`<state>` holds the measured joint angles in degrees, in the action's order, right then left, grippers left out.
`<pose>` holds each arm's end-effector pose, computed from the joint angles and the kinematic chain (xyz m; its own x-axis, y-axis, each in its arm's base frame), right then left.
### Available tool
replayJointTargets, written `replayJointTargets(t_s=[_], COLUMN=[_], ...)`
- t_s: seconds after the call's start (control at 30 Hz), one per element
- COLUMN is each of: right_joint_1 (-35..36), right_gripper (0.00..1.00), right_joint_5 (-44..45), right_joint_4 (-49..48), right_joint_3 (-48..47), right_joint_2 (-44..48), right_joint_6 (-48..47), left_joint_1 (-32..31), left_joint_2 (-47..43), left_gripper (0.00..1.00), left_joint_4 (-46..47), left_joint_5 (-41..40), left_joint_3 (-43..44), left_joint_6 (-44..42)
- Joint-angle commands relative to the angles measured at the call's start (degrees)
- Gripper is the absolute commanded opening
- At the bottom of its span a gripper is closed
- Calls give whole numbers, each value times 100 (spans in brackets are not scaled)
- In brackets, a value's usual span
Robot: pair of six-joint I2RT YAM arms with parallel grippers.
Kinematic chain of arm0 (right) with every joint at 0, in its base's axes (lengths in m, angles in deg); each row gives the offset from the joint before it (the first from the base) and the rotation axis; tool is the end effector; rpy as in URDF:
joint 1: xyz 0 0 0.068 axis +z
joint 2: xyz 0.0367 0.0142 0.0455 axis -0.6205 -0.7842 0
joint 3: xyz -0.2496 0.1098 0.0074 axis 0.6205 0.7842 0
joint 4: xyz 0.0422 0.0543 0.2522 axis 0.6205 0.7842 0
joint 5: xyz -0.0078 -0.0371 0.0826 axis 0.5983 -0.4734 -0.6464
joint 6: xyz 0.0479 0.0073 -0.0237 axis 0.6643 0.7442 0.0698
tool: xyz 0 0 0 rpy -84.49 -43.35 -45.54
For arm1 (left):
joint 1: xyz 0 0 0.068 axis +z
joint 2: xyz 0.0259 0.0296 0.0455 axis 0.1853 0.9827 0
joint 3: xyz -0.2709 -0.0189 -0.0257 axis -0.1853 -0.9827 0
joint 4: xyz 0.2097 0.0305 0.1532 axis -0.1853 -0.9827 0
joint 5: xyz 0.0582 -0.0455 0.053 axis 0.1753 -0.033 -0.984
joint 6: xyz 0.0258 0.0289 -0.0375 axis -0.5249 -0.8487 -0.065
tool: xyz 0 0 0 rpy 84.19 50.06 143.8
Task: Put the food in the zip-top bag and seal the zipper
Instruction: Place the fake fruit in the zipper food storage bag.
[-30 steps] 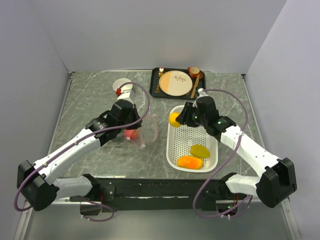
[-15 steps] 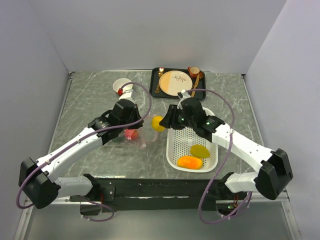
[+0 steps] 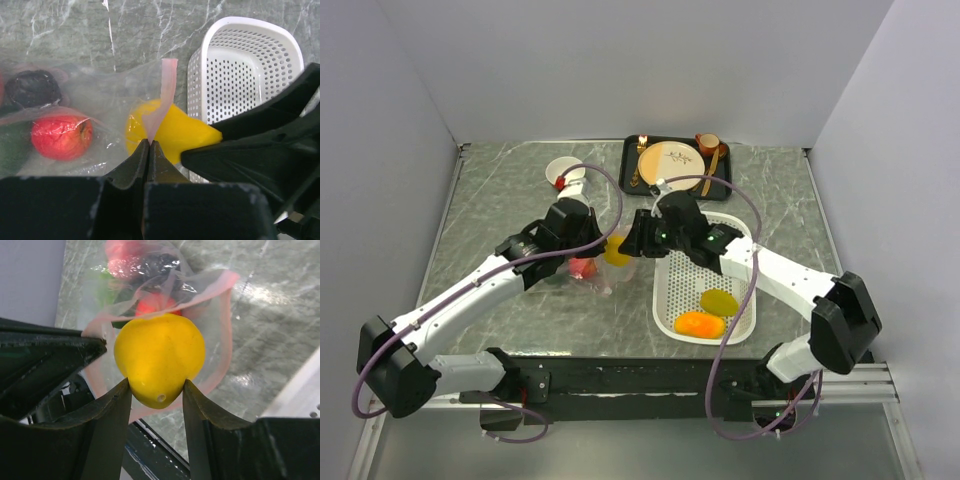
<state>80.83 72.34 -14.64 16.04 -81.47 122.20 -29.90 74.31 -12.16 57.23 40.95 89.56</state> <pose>0.2377 0.2280 0.2837 -0.8076 0.0817 -0.5840 -0.3714 0.6988 0.6114 0.2057 -0.1669 0.3143 -0.6672 -0.2613 -0.6976 0.1107 0.8912 -0.4398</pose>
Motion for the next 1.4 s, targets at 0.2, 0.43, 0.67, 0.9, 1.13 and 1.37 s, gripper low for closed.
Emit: replayJointTargets(t_s=[0.2,0.43,0.67,0.9,1.13,1.37], right_joint_1=[120,156,120,-82,-389,-521], right_gripper=[18,78,92,98,100,100], right_joint_5=[-973,-607,641,2135,2892,2858], right_joint_4=[-981,-710,108,827,2120,3544], right_joint_3=[-583,-601,-460,13,497,990], right_joint_2=[-640,-641,17,879,1363,1758], right_joint_6=[175,17,-492,-388,-124,885], left_joint_1=[-20,-20,-20,-20,-20,-20], left_joint_2=[-360,-466,-598,-729,-668,-563], left_gripper=[1,1,1,1,1,1], left_joint_4=[-23,-190,-155,-138,-94,91], left_joint_5=[-11,-301,-425,-635,-548,-363], left_joint_3=[481,446,366,288,208,112], left_joint_6=[86,130,156,227,209,209])
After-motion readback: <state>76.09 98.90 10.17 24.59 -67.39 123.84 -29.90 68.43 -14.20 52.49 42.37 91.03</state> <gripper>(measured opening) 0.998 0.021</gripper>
